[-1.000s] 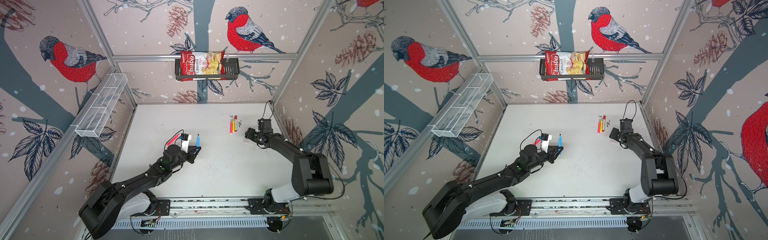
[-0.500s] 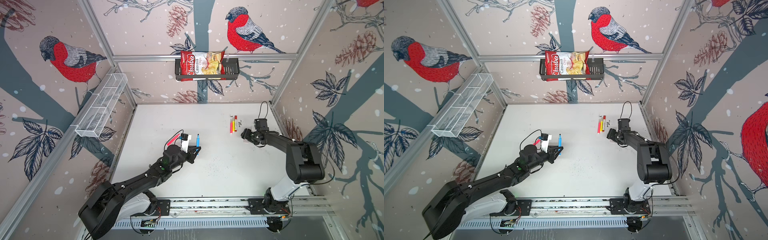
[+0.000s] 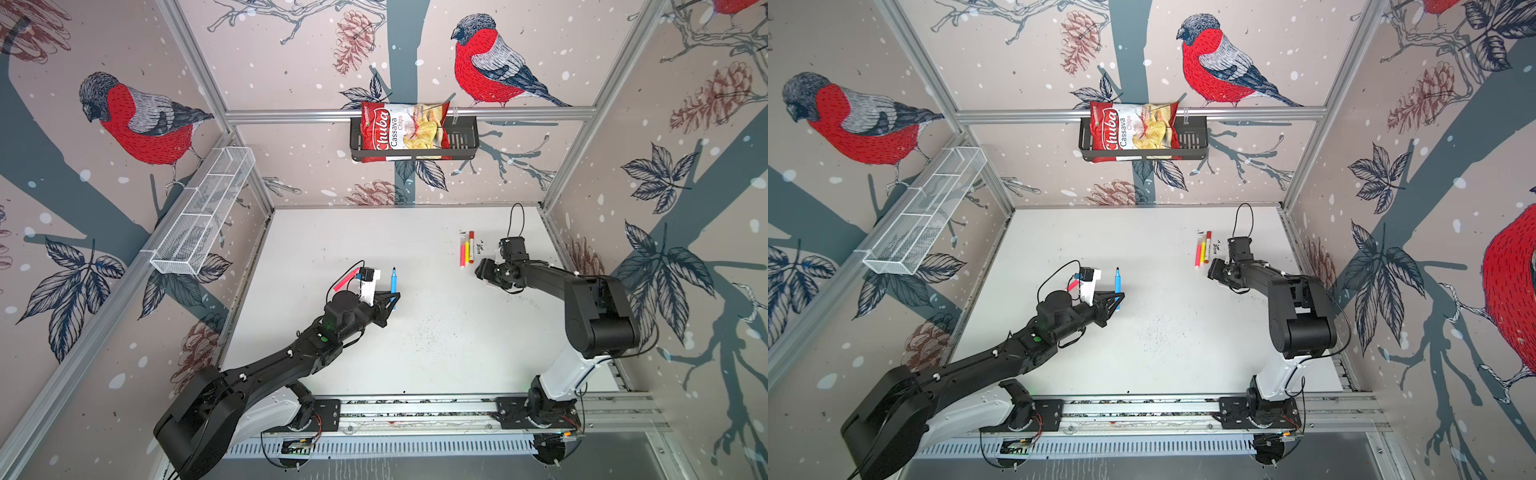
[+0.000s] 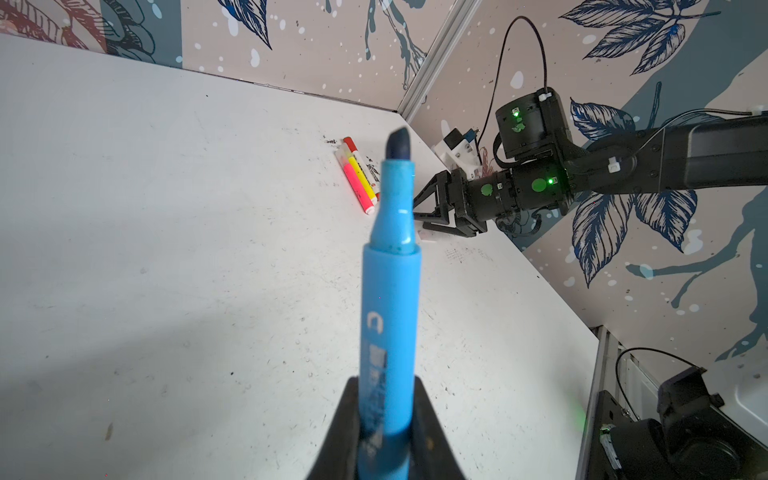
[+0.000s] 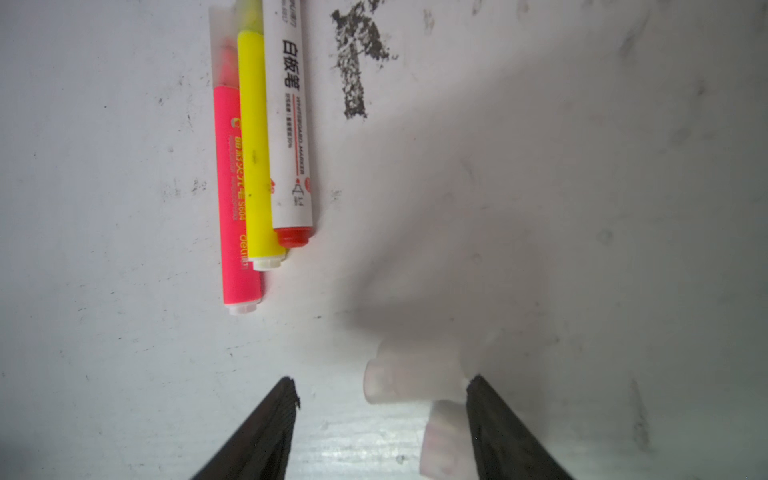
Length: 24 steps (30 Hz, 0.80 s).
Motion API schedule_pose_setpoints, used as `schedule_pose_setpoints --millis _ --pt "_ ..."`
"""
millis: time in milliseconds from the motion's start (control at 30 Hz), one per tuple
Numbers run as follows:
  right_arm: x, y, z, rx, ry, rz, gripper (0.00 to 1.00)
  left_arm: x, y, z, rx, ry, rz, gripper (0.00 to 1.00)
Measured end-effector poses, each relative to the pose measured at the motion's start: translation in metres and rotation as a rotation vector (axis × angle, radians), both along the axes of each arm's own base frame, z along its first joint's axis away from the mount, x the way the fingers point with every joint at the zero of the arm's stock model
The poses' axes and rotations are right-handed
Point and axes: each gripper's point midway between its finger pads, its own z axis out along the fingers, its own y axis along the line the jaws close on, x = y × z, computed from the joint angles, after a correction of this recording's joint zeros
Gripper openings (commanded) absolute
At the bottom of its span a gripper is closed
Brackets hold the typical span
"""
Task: Insert the pens into the pen caps
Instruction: 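Move the right gripper over the clear cap beside the pink highlighter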
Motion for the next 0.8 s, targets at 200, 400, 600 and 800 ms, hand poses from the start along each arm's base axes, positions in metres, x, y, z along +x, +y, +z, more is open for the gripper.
schedule_pose_setpoints --millis 200,400,600,800 --pt "0.004 0.014 0.000 0.001 -0.001 0.039 0.63 0.000 0.001 0.003 -0.003 -0.008 0.005 0.00" --pt "0.001 0.032 0.003 -0.002 -0.010 0.101 0.62 0.002 0.003 0.002 0.001 -0.011 0.021 0.00" --pt "-0.012 0.052 0.004 0.016 -0.004 0.158 0.61 0.001 0.004 -0.001 0.005 -0.006 0.021 0.00" --pt "0.000 0.042 0.023 0.005 -0.053 0.133 0.61 0.000 0.005 0.002 -0.002 -0.015 0.022 0.00"
